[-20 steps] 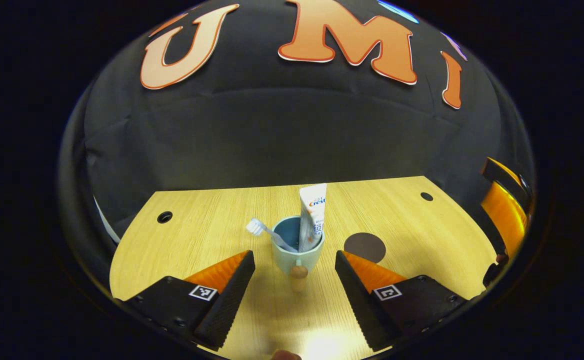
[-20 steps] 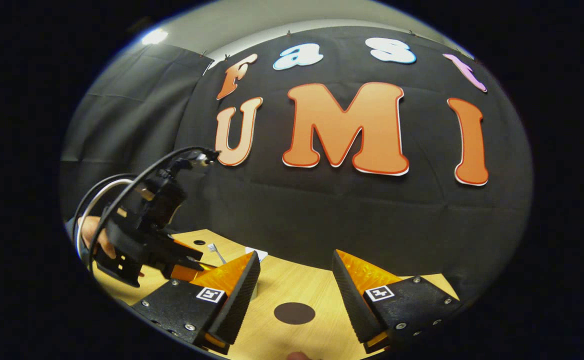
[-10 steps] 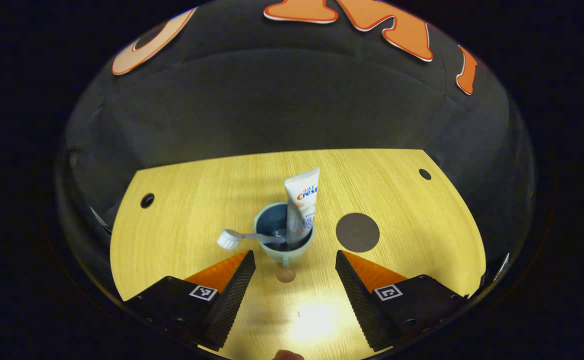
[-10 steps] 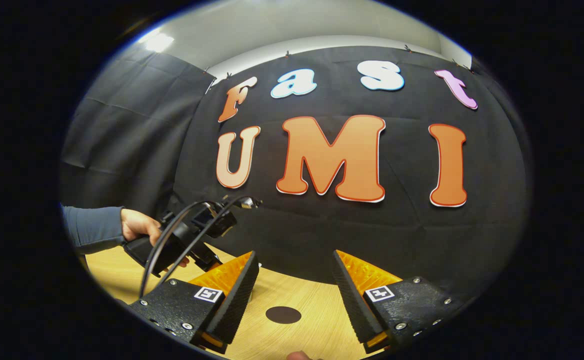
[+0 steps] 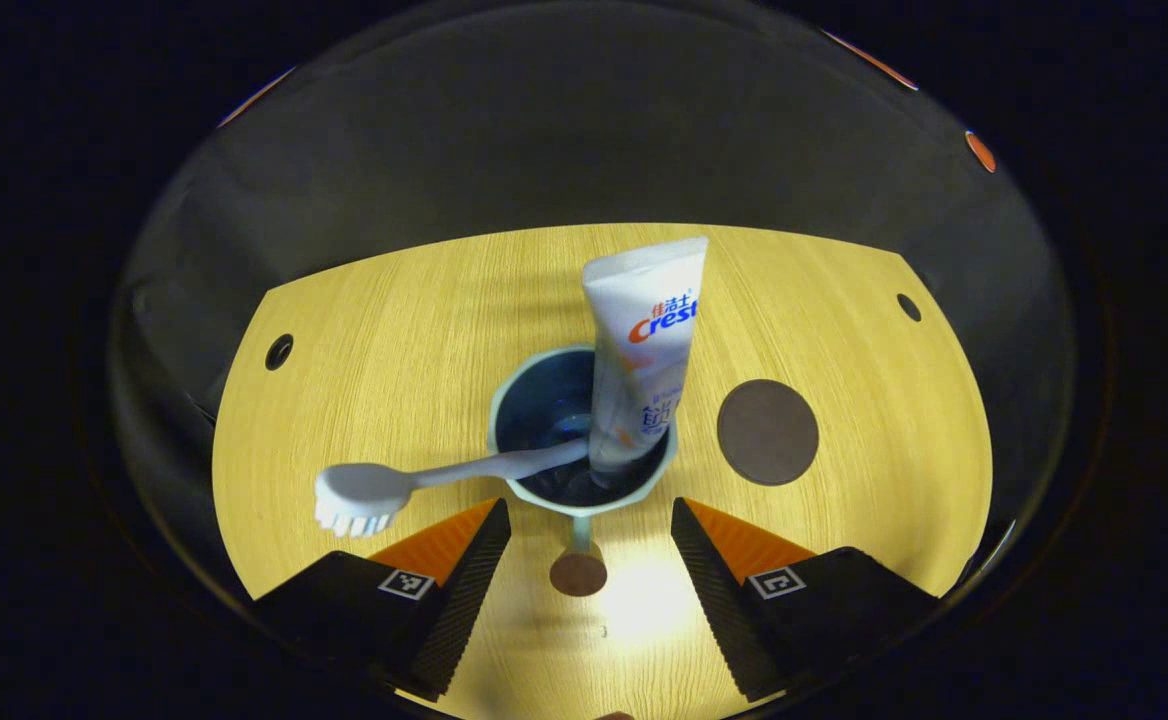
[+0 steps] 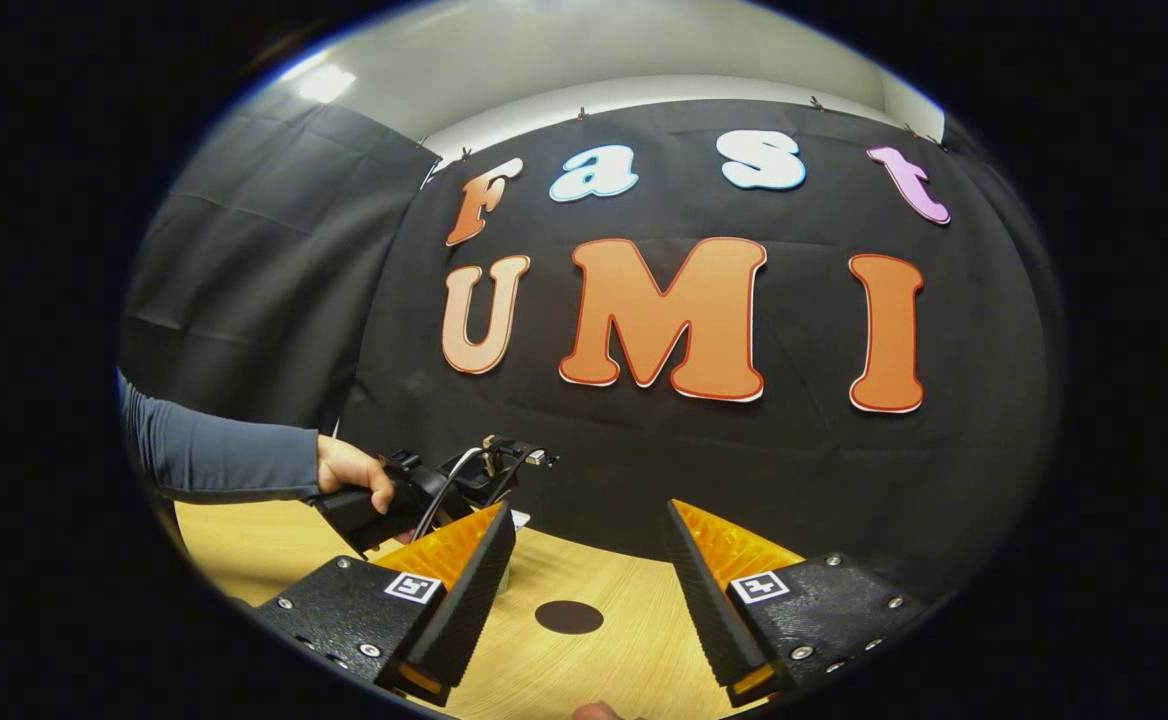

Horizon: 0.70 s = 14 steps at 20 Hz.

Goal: Put the toothbrush and toothpaste on the desktop into the cup, then pick up the cup and place it on the coaster on the desktop.

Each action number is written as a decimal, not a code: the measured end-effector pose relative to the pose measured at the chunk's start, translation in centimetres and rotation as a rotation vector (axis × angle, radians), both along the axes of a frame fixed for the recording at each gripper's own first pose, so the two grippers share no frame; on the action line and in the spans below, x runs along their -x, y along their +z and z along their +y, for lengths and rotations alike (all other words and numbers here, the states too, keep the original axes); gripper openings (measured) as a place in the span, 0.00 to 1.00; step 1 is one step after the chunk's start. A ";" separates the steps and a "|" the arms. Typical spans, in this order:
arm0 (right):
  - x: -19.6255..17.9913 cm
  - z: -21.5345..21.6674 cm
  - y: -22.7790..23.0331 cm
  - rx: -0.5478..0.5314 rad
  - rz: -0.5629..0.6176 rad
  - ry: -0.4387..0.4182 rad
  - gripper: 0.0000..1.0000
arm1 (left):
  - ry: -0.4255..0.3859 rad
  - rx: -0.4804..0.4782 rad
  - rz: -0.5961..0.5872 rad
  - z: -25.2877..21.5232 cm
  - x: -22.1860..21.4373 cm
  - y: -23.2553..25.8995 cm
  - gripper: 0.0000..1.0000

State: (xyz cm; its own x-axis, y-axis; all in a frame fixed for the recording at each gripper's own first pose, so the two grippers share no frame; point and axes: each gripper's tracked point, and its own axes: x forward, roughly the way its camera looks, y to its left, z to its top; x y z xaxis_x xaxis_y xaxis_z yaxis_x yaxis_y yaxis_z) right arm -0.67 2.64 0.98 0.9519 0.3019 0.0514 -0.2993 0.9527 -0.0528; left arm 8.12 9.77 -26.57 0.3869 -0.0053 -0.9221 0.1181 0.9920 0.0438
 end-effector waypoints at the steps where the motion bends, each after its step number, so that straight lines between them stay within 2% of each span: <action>1: 0.1 -0.1 -0.2 -0.002 0.002 0.000 0.90 | 0.002 -0.003 0.009 0.0 0.0 -0.4 0.98; 2: 0.2 -0.1 -0.2 -0.004 0.005 0.001 0.91 | 0.005 -0.012 0.019 0.0 0.0 -0.7 0.96; 4: 0.6 -0.3 -0.5 -0.010 0.013 0.003 0.92 | 0.013 -0.027 0.029 0.2 -0.2 -1.3 0.72; 5: 0.7 -0.4 -0.5 -0.011 0.013 0.000 0.90 | 0.017 -0.036 0.036 0.1 -0.5 -1.4 0.71; 7: 0.9 -0.6 -0.5 -0.016 0.013 -0.002 0.90 | 0.029 -0.029 0.048 0.1 -0.3 -1.5 0.61; 8: 1.0 -0.6 -0.4 -0.026 0.015 0.004 0.90 | 0.036 -0.021 0.043 0.1 -0.3 -1.8 0.63; 9: 1.3 -0.4 -0.2 -0.041 0.017 0.012 0.90 | 0.050 -0.011 0.031 0.2 -0.6 -2.0 0.46; 11: 1.3 -0.4 0.0 -0.055 0.015 0.013 0.90 | 0.061 -0.007 0.026 0.2 -1.0 -2.2 0.27; 12: 1.3 -0.5 0.0 -0.053 0.012 0.006 0.90 | 0.067 -0.002 0.023 0.5 -1.0 -2.1 0.27; 13: 1.6 -0.6 0.1 -0.047 0.008 0.005 0.92 | 0.071 0.000 0.023 0.6 -0.7 -1.8 0.31; 14: 1.7 -0.6 0.2 -0.042 0.004 0.000 0.90 | 0.073 0.003 0.018 0.9 -0.6 -2.1 0.25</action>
